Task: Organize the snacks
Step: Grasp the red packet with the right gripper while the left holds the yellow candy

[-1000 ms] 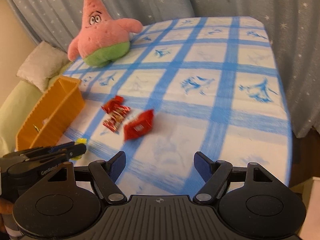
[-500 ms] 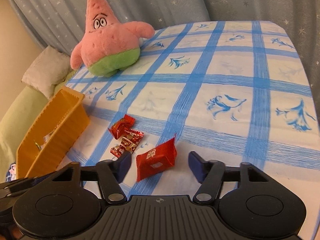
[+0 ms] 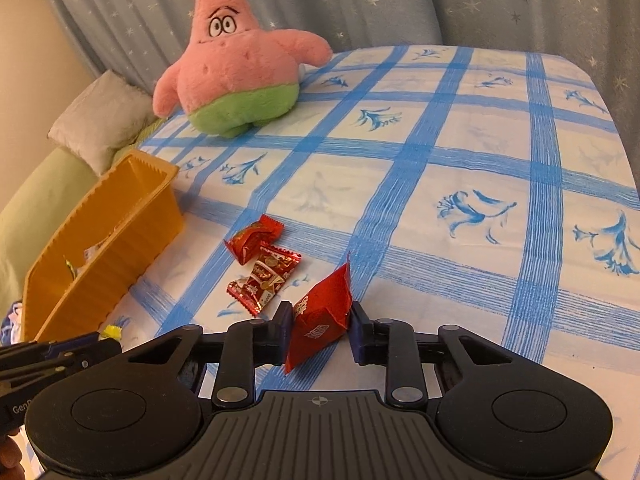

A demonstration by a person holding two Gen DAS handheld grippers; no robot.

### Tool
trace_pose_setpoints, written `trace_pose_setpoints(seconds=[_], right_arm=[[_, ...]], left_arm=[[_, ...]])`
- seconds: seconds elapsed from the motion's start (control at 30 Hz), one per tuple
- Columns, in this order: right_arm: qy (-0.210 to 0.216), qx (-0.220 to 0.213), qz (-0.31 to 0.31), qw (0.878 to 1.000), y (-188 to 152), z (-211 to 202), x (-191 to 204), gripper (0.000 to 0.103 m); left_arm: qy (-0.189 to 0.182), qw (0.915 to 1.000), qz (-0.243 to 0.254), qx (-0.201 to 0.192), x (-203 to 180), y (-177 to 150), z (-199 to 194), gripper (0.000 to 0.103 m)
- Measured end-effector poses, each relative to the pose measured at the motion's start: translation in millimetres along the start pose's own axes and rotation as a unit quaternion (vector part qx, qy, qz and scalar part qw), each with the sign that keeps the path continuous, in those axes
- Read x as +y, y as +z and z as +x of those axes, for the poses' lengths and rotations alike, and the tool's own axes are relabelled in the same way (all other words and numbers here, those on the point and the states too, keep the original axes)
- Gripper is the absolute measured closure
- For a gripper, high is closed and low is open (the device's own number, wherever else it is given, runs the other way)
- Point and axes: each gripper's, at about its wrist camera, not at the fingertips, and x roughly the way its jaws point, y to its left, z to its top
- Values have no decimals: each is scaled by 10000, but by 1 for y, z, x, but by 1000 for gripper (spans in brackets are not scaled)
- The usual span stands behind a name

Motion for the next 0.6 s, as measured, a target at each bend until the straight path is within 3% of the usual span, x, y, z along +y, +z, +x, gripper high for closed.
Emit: trace_pose_setpoints(seconds=[0.6], right_arm=[[289,-11,-475,9985,-5,-39,33,77]], left_arm=[[-69,9998,-122,-157,0,-1,-38,85]])
